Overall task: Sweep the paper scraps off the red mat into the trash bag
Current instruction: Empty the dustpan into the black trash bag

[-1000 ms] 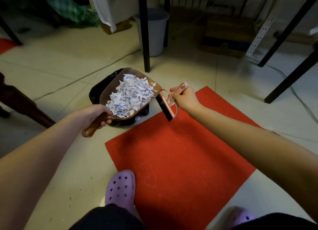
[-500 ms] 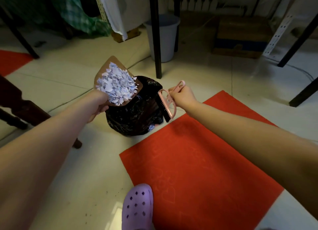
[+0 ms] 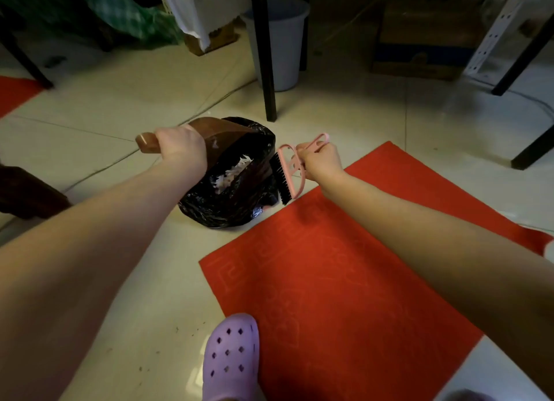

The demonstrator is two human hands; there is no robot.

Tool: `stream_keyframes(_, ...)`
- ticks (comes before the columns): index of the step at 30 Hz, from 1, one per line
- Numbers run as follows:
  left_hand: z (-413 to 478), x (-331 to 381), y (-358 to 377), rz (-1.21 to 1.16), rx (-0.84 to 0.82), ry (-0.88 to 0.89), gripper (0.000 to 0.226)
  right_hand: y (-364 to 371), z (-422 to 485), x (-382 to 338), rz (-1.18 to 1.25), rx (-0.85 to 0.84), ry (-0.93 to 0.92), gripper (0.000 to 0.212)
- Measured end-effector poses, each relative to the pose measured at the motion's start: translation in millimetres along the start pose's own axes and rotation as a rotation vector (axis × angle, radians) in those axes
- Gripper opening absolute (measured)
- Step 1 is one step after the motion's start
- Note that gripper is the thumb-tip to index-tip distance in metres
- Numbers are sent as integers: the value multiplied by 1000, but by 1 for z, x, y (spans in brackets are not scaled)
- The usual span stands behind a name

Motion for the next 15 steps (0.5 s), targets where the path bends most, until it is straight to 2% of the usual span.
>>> stream_keyframes(4, -1, 4, -3, 55, 72, 13, 32, 1, -1, -2, 5, -4, -2, 10)
stream_keyframes(8, -6, 7, 8, 54, 74, 26, 34, 0, -2, -3, -3, -9, -5, 11)
stream_keyframes(11, -6, 4, 12, -25, 90, 0, 34, -3, 0, -2, -20, -2, -4, 11)
stream_keyframes(15, -6, -6, 26, -235, -30, -111, 38, -6, -1, 2, -14, 8, 13, 11)
Point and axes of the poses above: each hand's wrist, its own z-axis towards the middle knuckle, its own y-axis out of the palm, x = y × z, the point moved 5 cm from there along z, towards the middle knuckle, and after that the axes turned 5 degrees about x, right-handed, at the moved point
